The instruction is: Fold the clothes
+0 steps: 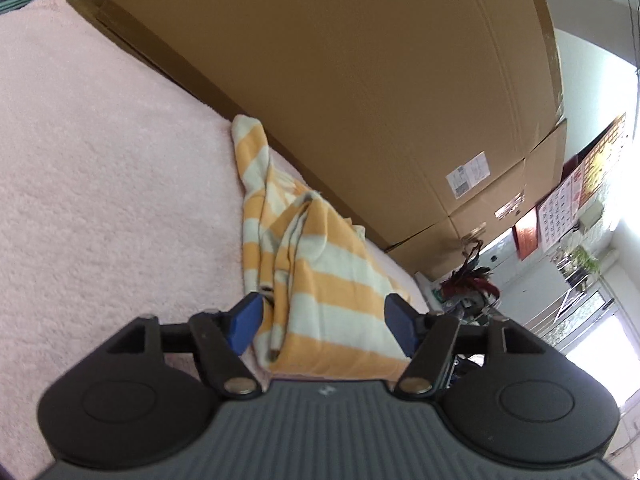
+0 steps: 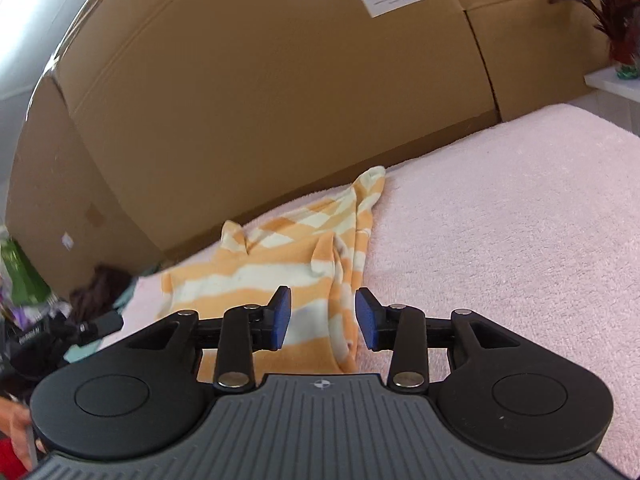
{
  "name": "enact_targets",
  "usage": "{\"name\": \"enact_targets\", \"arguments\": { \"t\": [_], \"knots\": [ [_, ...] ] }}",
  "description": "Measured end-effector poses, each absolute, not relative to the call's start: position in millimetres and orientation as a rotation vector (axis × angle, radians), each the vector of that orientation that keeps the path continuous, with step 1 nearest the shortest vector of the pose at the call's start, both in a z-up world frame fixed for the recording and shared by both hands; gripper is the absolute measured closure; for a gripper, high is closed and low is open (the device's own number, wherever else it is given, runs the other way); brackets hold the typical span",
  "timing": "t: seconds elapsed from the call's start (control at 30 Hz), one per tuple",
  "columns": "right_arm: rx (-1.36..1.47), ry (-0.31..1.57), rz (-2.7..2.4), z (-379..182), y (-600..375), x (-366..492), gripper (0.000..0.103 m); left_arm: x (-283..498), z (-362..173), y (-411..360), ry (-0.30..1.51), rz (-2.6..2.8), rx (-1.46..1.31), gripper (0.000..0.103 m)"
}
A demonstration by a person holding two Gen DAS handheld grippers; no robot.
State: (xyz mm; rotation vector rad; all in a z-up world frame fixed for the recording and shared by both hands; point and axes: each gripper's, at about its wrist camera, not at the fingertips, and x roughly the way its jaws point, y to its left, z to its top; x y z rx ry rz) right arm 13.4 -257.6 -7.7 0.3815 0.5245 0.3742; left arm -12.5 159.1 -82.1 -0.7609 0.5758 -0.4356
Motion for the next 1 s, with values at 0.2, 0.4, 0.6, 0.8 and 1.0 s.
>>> {"name": "enact_targets", "arguments": {
  "t": [0.2,0.4,0.6,0.8,1.0],
  "knots": [
    [0.328,0.536,0.331,-19,-244,20,0.066,-14,-91,147,0.596,-0.383,-0.802,0.083],
    [0.37,0.555,0.381,-21,-247,28,0.081,-13,-100,148,0.587,-0.369,-0.919,0.093],
    [0.551,0.601,0.428,-21,-265,25,0.085,-26,-99,151,0.615,-0.423,-1.006,0.097],
    [0.559,0.615,0.452,-8,-273,-13,0.085,-56,-100,150,0.652,-0.451,-1.02,0.097],
    [0.606,0.605,0.487,0,-279,-37,0.085,-73,-96,166,0.645,-0.467,-1.045,0.101]
  ]
}}
